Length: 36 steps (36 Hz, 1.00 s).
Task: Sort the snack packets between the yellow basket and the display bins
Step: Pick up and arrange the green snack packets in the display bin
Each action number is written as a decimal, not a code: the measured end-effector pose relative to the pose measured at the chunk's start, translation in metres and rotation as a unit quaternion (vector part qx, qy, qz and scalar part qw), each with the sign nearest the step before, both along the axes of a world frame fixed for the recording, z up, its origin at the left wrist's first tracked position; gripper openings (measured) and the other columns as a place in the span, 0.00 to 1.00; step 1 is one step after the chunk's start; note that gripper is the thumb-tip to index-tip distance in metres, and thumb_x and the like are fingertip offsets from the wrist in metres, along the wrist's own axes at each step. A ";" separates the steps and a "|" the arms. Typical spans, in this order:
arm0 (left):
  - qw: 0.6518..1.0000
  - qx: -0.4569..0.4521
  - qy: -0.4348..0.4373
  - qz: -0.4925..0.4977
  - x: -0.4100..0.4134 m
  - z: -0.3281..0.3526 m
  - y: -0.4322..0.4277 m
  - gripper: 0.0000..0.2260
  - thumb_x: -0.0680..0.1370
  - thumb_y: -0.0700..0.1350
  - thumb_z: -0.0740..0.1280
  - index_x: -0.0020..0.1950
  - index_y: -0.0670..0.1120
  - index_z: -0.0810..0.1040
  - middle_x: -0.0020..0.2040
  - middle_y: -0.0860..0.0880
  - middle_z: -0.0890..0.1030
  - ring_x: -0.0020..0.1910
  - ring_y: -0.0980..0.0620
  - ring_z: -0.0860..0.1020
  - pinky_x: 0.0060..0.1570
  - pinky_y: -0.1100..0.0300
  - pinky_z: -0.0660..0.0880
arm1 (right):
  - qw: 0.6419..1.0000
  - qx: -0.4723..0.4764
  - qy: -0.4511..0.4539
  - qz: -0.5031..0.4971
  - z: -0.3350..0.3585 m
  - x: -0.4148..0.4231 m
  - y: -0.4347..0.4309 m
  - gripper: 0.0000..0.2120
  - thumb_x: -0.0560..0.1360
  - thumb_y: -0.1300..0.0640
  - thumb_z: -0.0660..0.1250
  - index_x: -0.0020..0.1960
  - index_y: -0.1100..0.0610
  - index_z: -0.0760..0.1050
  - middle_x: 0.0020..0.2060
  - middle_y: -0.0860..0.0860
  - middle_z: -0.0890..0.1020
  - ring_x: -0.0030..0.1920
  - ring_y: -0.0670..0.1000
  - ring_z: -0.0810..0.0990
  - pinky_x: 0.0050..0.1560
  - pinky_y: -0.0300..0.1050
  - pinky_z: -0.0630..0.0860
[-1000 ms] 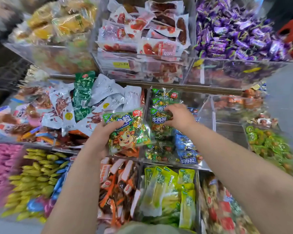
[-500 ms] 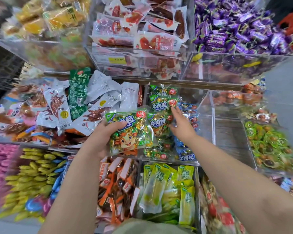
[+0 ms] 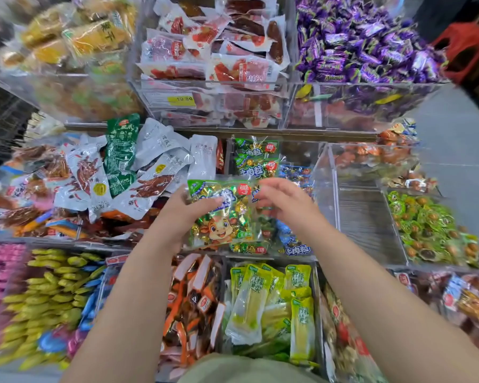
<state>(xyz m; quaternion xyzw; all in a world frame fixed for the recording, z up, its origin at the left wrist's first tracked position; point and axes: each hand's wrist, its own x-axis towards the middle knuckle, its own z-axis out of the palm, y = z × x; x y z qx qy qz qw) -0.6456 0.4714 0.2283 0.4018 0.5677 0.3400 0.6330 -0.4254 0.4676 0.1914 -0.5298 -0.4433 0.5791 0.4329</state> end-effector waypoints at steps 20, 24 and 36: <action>0.978 0.081 0.046 0.189 -0.007 -0.006 0.007 0.41 0.73 0.56 0.71 0.78 0.45 0.53 0.78 0.46 0.58 0.74 0.48 0.61 0.68 0.53 0.61 | 0.987 -0.071 -0.063 -0.132 -0.039 0.042 0.001 0.21 0.70 0.60 0.74 0.57 0.47 0.69 0.44 0.45 0.76 0.39 0.41 0.78 0.43 0.43 0.77; 0.983 0.047 -0.021 0.179 -0.010 -0.001 0.004 0.19 0.74 0.44 0.72 0.64 0.46 0.74 0.67 0.41 0.75 0.63 0.42 0.76 0.62 0.42 0.73 | 0.986 -0.047 -0.139 -0.081 -0.059 0.025 0.009 0.21 0.68 0.60 0.75 0.52 0.42 0.70 0.45 0.50 0.79 0.44 0.46 0.78 0.44 0.44 0.75; 0.993 0.018 -0.066 0.101 -0.012 0.007 0.000 0.31 0.62 0.46 0.76 0.64 0.47 0.72 0.66 0.39 0.73 0.58 0.38 0.76 0.53 0.31 0.72 | 0.945 -0.042 -0.322 -0.030 -0.072 0.010 0.011 0.58 0.62 0.50 0.79 0.76 0.45 0.40 0.71 0.50 0.65 0.70 0.53 0.66 0.65 0.50 0.67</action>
